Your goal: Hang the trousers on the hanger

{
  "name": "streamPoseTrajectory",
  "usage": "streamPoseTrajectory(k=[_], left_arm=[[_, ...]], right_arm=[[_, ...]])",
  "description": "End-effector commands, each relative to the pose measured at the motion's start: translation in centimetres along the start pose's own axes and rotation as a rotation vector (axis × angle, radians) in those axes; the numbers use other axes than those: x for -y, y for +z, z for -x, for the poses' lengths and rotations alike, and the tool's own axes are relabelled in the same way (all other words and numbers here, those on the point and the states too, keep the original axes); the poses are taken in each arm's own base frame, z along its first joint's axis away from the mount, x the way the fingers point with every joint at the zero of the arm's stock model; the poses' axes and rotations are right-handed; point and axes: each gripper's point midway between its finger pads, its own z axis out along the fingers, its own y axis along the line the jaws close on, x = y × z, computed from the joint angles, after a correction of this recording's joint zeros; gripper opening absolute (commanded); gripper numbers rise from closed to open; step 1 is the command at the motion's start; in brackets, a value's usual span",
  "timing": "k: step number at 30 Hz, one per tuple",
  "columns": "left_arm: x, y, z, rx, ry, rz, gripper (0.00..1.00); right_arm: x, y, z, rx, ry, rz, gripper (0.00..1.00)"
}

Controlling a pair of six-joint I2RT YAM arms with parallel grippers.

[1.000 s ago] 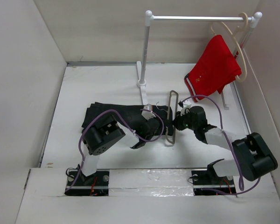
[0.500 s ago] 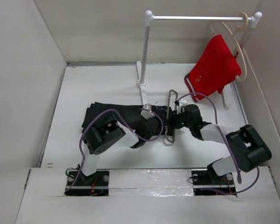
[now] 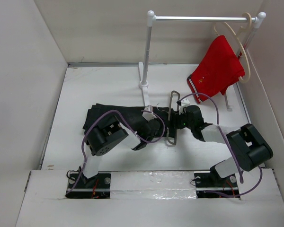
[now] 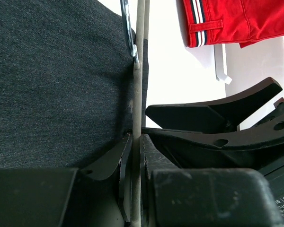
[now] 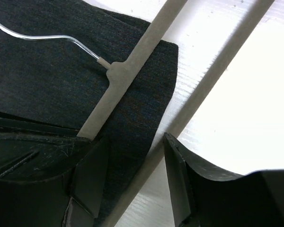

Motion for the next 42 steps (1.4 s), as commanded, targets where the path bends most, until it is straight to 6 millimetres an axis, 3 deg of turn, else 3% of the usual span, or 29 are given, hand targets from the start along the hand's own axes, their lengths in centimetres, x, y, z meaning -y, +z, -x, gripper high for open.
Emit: streamPoseTrajectory(k=[1, 2, 4, 8, 10, 11, 14, 20, 21, 23, 24, 27, 30, 36, 37, 42], left_arm=[[1.5, 0.3, 0.7, 0.017, -0.028, -0.061, 0.0], [1.4, 0.3, 0.7, 0.02, -0.031, -0.06, 0.0], [1.4, 0.2, 0.8, 0.023, -0.031, -0.063, 0.0], [1.2, 0.3, 0.7, 0.02, -0.028, -0.055, 0.0], [1.0, 0.1, 0.8, 0.027, -0.023, -0.053, 0.0], [1.0, 0.1, 0.8, 0.027, -0.02, -0.055, 0.0], [0.9, -0.1, 1.0, 0.031, 0.001, -0.048, 0.0], [0.9, -1.4, 2.1, 0.051, 0.054, -0.047, 0.0], [1.0, -1.9, 2.6, 0.065, 0.073, -0.052, 0.0], [0.8, -2.4, 3.1, 0.081, 0.08, -0.048, 0.0], [0.9, -2.7, 3.4, 0.087, 0.084, -0.05, 0.0], [1.0, -3.2, 4.0, 0.103, 0.117, -0.043, 0.0], [1.3, -3.3, 3.5, 0.104, 0.183, -0.045, 0.0], [-0.2, -3.3, 3.0, 0.1, 0.219, 0.004, 0.0], [-0.3, -3.2, 2.9, 0.099, 0.226, 0.014, 0.0], [-1.6, -3.0, 1.7, 0.061, 0.234, 0.033, 0.0]], right_arm=[[-1.7, 0.3, 0.5, 0.035, 0.003, 0.059, 0.56], [-1.7, 0.5, 0.2, 0.029, 0.004, 0.062, 0.54], [-1.9, 0.8, 0.0, 0.019, 0.0, 0.078, 0.35], [-2.3, 1.0, -0.5, 0.018, 0.016, 0.103, 0.19], [-2.7, 1.1, -0.3, 0.027, 0.015, 0.123, 0.02], [-2.8, 1.0, -0.2, 0.034, 0.015, 0.129, 0.0], [-2.6, -0.4, 1.5, 0.101, 0.024, 0.116, 0.0], [1.1, -4.9, 5.1, 0.211, 0.024, -0.032, 0.0], [2.6, -5.5, 4.4, 0.195, 0.039, -0.068, 0.0], [3.6, -7.1, 5.1, 0.235, 0.047, -0.09, 0.0], [4.1, -7.6, 3.9, 0.213, 0.061, -0.107, 0.0], [5.9, -9.8, 3.8, 0.243, 0.089, -0.174, 0.0], [7.8, -11.4, 2.9, 0.25, 0.117, -0.24, 0.0], [9.8, -14.4, 2.9, 0.31, 0.145, -0.315, 0.0], [10.5, -15.1, 3.2, 0.329, 0.147, -0.334, 0.0], [9.7, -17.4, 7.1, 0.414, 0.126, -0.293, 0.0]])
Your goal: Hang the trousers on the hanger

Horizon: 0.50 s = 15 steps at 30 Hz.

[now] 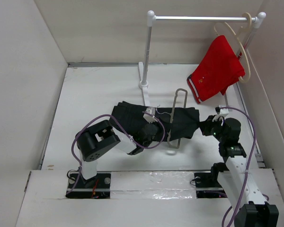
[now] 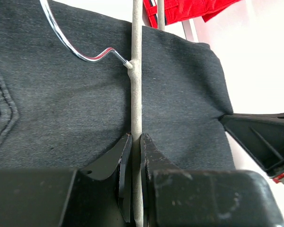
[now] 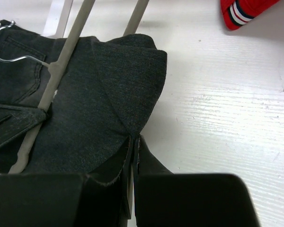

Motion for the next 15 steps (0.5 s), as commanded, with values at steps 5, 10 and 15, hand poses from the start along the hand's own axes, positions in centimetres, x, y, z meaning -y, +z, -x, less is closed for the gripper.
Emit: streamPoseTrajectory(k=[5, 10, 15], left_arm=[[-3.3, 0.5, -0.3, -0.002, 0.098, 0.097, 0.0], [-1.5, 1.4, -0.9, -0.018, 0.071, 0.056, 0.0], [-1.8, 2.1, -2.2, -0.034, 0.052, 0.088, 0.0]], right_arm=[[0.2, -0.4, 8.7, 0.19, -0.075, -0.02, 0.0], [0.1, 2.0, 5.7, 0.085, -0.037, 0.055, 0.0], [0.6, 0.2, 9.7, 0.139, -0.075, -0.031, 0.0]])
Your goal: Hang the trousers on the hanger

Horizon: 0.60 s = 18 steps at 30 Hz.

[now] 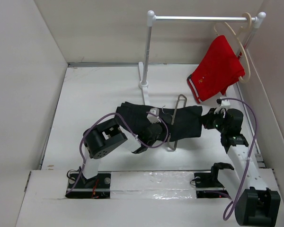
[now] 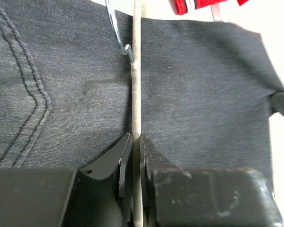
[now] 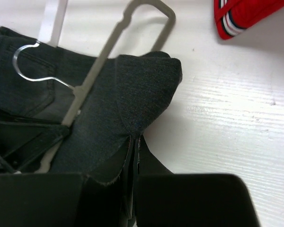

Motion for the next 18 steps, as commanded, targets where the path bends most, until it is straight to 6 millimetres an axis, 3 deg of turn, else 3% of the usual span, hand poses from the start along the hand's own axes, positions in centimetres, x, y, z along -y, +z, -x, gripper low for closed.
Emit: streamPoseTrajectory(k=[1, 2, 3, 4, 6, 8, 9, 13, 18], left_arm=[[-0.7, 0.1, 0.4, 0.033, 0.001, 0.05, 0.0], [-1.2, -0.1, 1.2, 0.054, -0.009, 0.059, 0.0], [-1.5, -0.2, 2.6, 0.081, -0.024, 0.065, 0.0], [-2.5, -0.6, 2.8, 0.087, -0.022, 0.087, 0.0], [-2.5, -1.2, 3.5, 0.106, -0.019, 0.092, 0.0], [-3.3, -1.6, 3.6, 0.11, 0.007, 0.12, 0.0], [-3.5, -1.7, 3.5, 0.106, 0.01, 0.123, 0.0], [-4.6, -2.0, 2.7, 0.089, 0.003, 0.14, 0.0], [-4.0, -2.0, 3.1, 0.099, 0.002, 0.119, 0.0]], right_arm=[[0.0, -2.2, 8.2, 0.194, -0.123, -0.072, 0.0], [0.2, -2.9, 9.3, 0.219, -0.138, -0.11, 0.0], [0.8, -3.2, 9.1, 0.211, -0.134, -0.137, 0.0], [1.2, -3.3, 8.9, 0.209, -0.132, -0.153, 0.0], [2.7, -3.3, 8.0, 0.211, -0.106, -0.178, 0.0], [3.2, -3.6, 7.7, 0.213, -0.078, -0.165, 0.0], [4.0, -4.3, 8.4, 0.25, -0.074, -0.187, 0.0], [4.1, -5.1, 9.8, 0.272, -0.087, -0.179, 0.0], [4.7, -3.7, 7.1, 0.193, -0.067, -0.157, 0.0]])
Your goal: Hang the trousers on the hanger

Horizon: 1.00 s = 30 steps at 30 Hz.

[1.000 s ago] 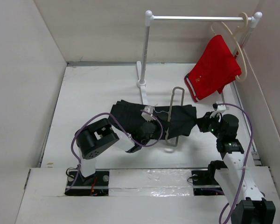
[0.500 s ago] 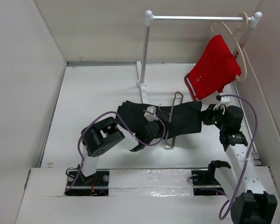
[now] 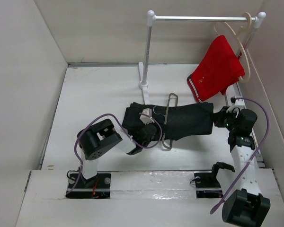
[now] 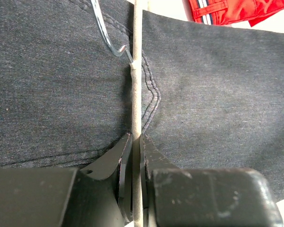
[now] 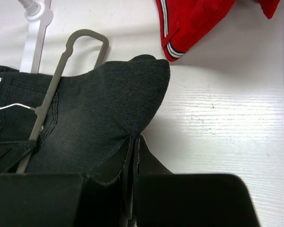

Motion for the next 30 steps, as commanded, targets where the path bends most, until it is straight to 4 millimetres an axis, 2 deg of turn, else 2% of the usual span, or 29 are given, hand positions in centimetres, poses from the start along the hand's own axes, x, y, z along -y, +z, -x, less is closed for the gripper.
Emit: streamPoseTrajectory(k=[1, 2, 5, 7, 9, 12, 15, 21, 22, 25, 27, 30], left_arm=[[-1.4, -0.3, 1.5, 0.053, 0.032, 0.054, 0.0], [-1.4, -0.3, 1.6, 0.056, 0.038, 0.06, 0.0], [-1.6, -0.5, 2.1, 0.068, 0.063, 0.082, 0.0], [-1.8, -0.7, 2.7, 0.089, 0.068, 0.097, 0.0], [-2.5, -0.8, 3.2, 0.096, 0.068, 0.121, 0.0], [-2.8, -0.7, 3.0, 0.088, 0.081, 0.132, 0.0], [-2.7, -0.7, 2.9, 0.085, 0.075, 0.126, 0.0], [-2.7, -0.6, 3.5, 0.098, 0.106, 0.147, 0.0], [-2.9, -0.4, 3.9, 0.111, 0.105, 0.159, 0.0], [-3.8, -0.6, 3.6, 0.092, 0.105, 0.177, 0.0], [-3.7, -0.6, 4.1, 0.103, 0.092, 0.166, 0.0], [-3.2, -0.6, 4.4, 0.106, 0.091, 0.156, 0.0]], right_arm=[[0.8, 0.5, 2.1, 0.084, -0.063, -0.012, 0.0], [1.3, 0.8, 1.0, 0.069, -0.05, -0.023, 0.0], [2.5, 1.3, 0.7, 0.076, -0.041, -0.074, 0.0], [2.5, 1.4, 0.8, 0.08, -0.038, -0.075, 0.0], [2.8, 1.4, 1.2, 0.09, -0.035, -0.091, 0.0], [2.7, 0.8, 2.1, 0.101, -0.034, -0.098, 0.0], [2.4, 0.1, 3.7, 0.148, -0.052, -0.11, 0.0], [3.1, 0.0, 2.7, 0.119, -0.04, -0.148, 0.0], [3.4, -0.3, 2.7, 0.118, -0.034, -0.158, 0.0], [3.0, -1.0, 4.1, 0.147, -0.057, -0.155, 0.0], [2.7, -1.5, 4.9, 0.172, -0.066, -0.154, 0.0], [3.0, -1.0, 4.3, 0.155, -0.052, -0.157, 0.0]])
